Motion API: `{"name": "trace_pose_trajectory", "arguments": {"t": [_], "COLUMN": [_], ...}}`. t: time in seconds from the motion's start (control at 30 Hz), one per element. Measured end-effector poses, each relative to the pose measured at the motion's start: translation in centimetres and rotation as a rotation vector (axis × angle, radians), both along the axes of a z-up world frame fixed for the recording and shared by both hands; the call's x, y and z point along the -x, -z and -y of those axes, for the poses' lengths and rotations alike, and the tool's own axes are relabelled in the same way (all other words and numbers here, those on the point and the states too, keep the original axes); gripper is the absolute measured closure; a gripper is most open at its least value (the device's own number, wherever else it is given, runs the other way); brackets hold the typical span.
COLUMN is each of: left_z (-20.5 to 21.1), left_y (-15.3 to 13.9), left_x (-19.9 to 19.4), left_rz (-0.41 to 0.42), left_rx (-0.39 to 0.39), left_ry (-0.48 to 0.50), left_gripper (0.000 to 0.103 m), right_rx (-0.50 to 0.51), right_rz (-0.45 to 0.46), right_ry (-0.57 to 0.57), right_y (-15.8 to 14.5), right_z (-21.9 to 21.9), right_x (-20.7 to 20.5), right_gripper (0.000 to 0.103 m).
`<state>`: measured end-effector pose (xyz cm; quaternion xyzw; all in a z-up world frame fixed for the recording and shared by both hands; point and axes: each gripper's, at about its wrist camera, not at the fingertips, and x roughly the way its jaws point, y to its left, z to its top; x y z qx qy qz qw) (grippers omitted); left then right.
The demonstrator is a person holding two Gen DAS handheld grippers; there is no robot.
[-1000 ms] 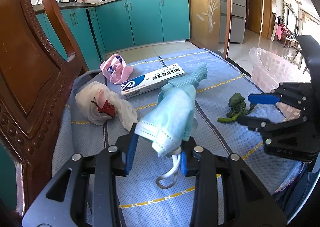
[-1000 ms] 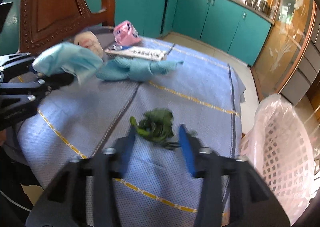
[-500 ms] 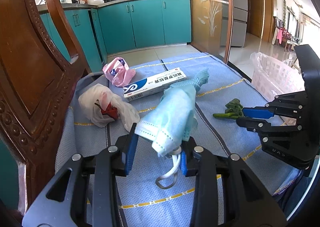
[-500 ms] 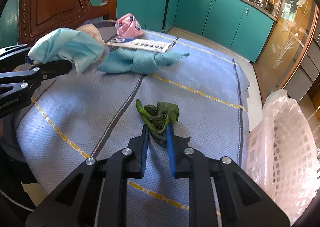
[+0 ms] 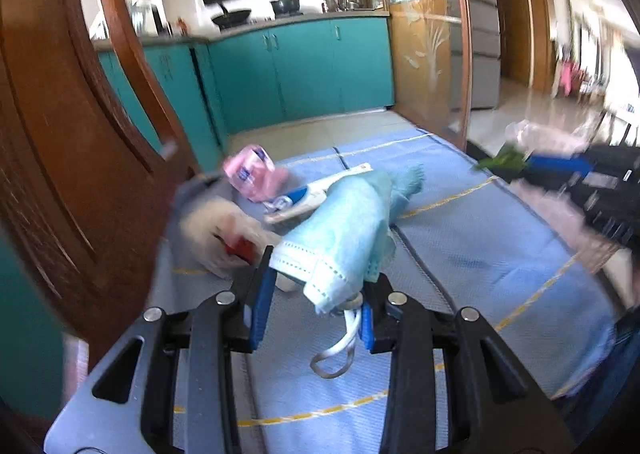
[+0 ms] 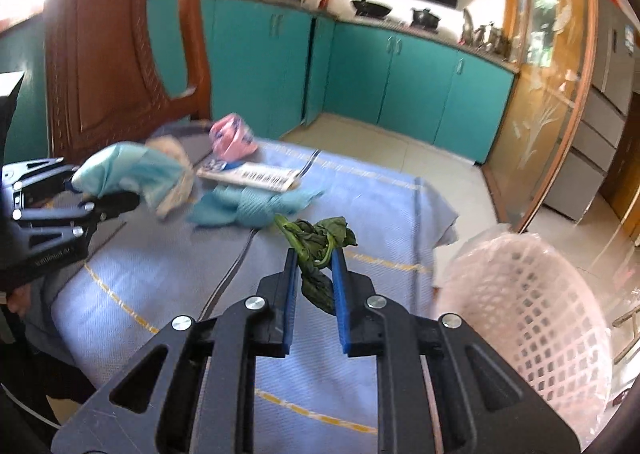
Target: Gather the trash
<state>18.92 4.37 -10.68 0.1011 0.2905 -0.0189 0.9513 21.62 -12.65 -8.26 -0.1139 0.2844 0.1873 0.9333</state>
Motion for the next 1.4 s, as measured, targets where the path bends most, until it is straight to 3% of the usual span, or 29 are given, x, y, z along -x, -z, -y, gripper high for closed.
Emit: {"name": "trace_pose_trajectory", "arguments": {"t": [0.1, 0.2, 0.37, 0.53, 0.7, 0.77, 0.8, 0.83, 0.9, 1.07, 1.2, 1.33, 1.4], "left_z": [0.7, 2.0, 6.5, 13.6, 20.3, 21.8, 22.1, 22.2, 21.5, 16.4, 9.3, 3.5, 1.4], "left_y": [-2.2, -3.7, -6.0, -6.6, -4.3, -3.2, -2.9, -2.7, -2.6, -2.5, -2.6, -2.3, -2.3], "left_x": [0.2, -0.1, -2.2, -4.5, -7.5, -7.8, -7.8, -7.7, -7.6, -6.8, -6.6, -7.4, -7.5], "left_rz": [0.022, 0.038, 0.004, -0.063, -0.226, -0.27, -0.27, -0.256, -0.237, -0.138, -0.063, -0.033, -0.007], "left_rx": [0.089, 0.128, 0.273, 0.304, 0.321, 0.306, 0.297, 0.282, 0.254, 0.079, -0.063, -0.211, -0.22], "left_ry": [0.032, 0.061, 0.218, 0.397, 0.512, 0.537, 0.534, 0.521, 0.5, 0.339, 0.081, -0.071, -0.083], "left_gripper": [0.067, 0.067, 0.067, 0.067, 0.066, 0.047, 0.041, 0.033, 0.031, 0.028, 0.028, 0.026, 0.025], "right_rx": [-0.036, -0.068, -0.107, -0.132, -0.116, -0.135, -0.148, -0.154, -0.158, -0.103, -0.102, -0.135, -0.143], "right_rz": [0.064, 0.113, 0.136, 0.092, 0.001, -0.048, -0.071, -0.08, -0.079, -0.044, -0.025, 0.05, 0.031], "right_ry": [0.033, 0.094, 0.236, 0.366, 0.478, 0.506, 0.519, 0.527, 0.538, 0.484, 0.417, 0.243, 0.112], "right_y": [-1.9, -3.5, -4.6, -3.8, -1.9, -1.2, -0.8, -0.7, -0.7, -1.0, -1.5, -3.2, -3.6], "right_z": [2.4, 5.6, 11.6, 16.8, 20.1, 21.1, 21.4, 21.5, 21.5, 19.3, 17.3, 12.2, 8.2], "right_x": [0.8, 1.4, 2.5, 3.0, 2.6, 2.2, 2.0, 1.9, 1.8, 1.7, 1.5, 1.0, -0.5], "right_gripper": [0.085, 0.085, 0.085, 0.085, 0.085, 0.08, 0.067, 0.061, 0.047, 0.043, 0.043, 0.04, 0.039]}}
